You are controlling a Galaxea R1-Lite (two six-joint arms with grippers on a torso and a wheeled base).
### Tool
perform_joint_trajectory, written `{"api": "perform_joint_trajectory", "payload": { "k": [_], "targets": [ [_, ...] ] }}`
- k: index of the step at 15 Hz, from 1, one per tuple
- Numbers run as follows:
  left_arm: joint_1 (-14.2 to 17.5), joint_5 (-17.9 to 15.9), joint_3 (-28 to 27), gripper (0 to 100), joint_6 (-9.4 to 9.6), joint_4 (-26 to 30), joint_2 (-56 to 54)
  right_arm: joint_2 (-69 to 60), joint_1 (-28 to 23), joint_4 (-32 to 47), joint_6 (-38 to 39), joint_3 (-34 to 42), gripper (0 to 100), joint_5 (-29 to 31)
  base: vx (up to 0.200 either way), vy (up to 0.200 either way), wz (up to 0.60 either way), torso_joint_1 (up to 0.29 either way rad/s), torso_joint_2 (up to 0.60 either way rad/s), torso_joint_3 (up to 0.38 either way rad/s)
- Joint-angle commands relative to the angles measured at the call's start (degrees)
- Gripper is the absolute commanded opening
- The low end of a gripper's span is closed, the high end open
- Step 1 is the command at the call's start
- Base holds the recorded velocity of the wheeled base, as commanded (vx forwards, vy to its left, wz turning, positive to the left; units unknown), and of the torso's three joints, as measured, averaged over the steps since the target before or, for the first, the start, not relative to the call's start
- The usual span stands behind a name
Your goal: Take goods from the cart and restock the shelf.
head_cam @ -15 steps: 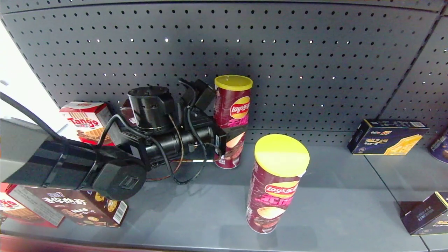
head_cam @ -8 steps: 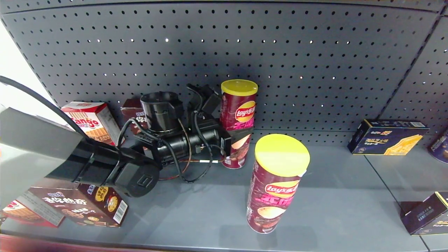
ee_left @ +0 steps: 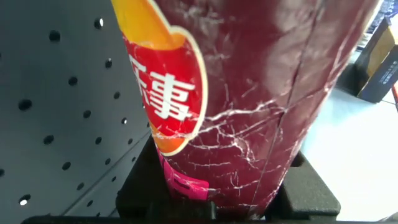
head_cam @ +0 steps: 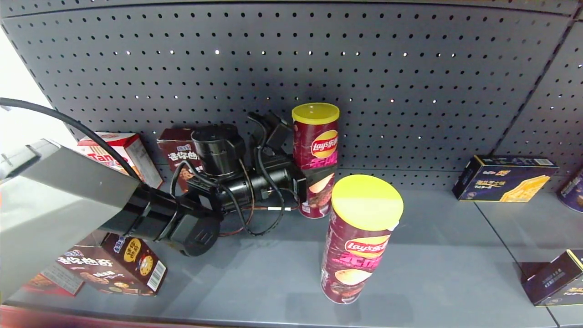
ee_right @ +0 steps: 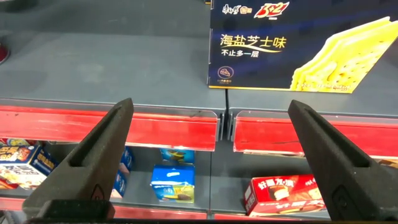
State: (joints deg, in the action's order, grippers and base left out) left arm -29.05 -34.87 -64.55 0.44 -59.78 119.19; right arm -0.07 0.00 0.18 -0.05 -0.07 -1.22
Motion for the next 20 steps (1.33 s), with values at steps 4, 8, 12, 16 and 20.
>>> {"api": "perform_joint_trajectory", "payload": {
  "k": [4,8,12,16,20],
  "targets": [
    [0.66,-0.12,-0.14,0,0.26,-1.83,1.84,0.07,0.00,-0.01,-0.04,-0.01,100,-0.01,0.000,0.000,0.00,0.000,0.00,0.000],
    [0.75,-0.38,-1.19,0,0.44,-3.76,3.68,0.07,0.09,-0.01,-0.04,-0.01,100,-0.01,0.000,0.000,0.00,0.000,0.00,0.000],
    [0.75,-0.55,-3.57,0,1.23,-3.85,5.62,0.07,0.00,-0.01,-0.04,-0.01,100,-0.01,0.000,0.000,0.00,0.000,0.00,0.000],
    [0.93,-0.38,-3.74,0,4.48,-3.67,6.41,0.07,0.09,-0.01,-0.04,-0.01,100,-0.01,0.000,0.000,0.00,0.000,0.00,0.000],
    [1.72,-0.03,-3.21,100,4.83,-3.67,6.06,0.07,0.00,-0.01,-0.04,-0.01,100,-0.01,0.000,0.000,0.00,0.000,0.00,0.000]
  ]
}}
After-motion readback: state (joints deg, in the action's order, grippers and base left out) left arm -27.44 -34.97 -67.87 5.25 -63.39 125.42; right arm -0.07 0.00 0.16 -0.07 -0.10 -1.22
